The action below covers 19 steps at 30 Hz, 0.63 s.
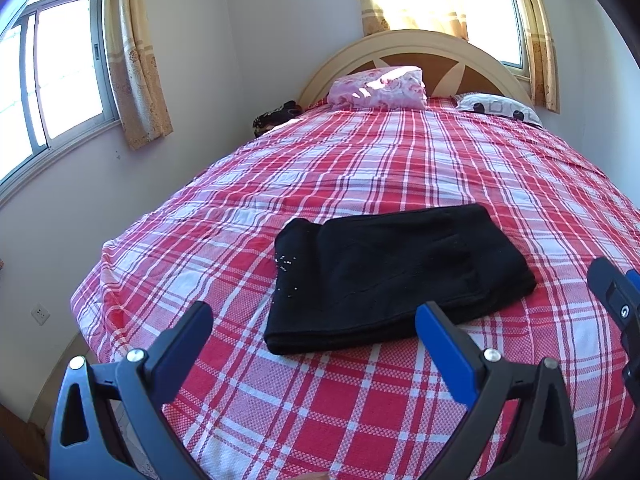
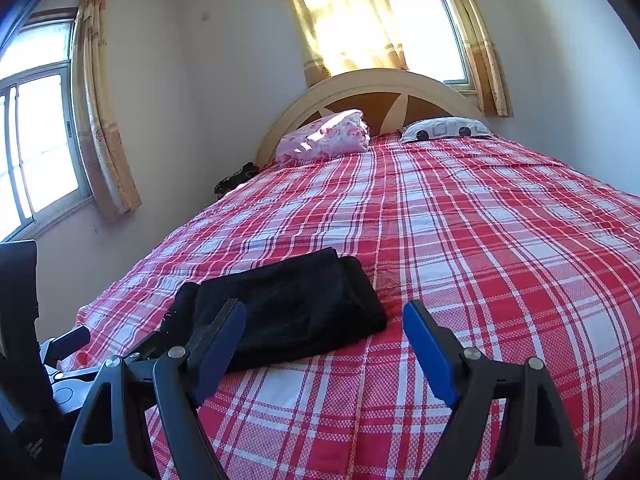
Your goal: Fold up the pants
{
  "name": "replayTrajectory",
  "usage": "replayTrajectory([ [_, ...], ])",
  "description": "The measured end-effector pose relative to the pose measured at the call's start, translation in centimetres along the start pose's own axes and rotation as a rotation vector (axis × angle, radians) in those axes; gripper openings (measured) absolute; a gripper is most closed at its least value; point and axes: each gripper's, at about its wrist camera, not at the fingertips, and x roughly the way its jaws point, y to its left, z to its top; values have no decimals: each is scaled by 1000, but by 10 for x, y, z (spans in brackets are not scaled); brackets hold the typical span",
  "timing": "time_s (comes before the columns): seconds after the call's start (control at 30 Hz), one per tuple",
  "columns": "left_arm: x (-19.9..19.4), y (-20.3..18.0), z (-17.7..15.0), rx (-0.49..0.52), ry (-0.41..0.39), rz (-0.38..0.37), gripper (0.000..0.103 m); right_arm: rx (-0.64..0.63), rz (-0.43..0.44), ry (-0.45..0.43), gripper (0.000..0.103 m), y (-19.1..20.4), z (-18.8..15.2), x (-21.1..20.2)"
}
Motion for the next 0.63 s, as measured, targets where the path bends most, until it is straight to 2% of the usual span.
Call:
replayTrajectory([
  [0.63, 4, -2, -1, -3, 22, -10, 103, 13, -12, 9, 82, -3, -3, 2],
])
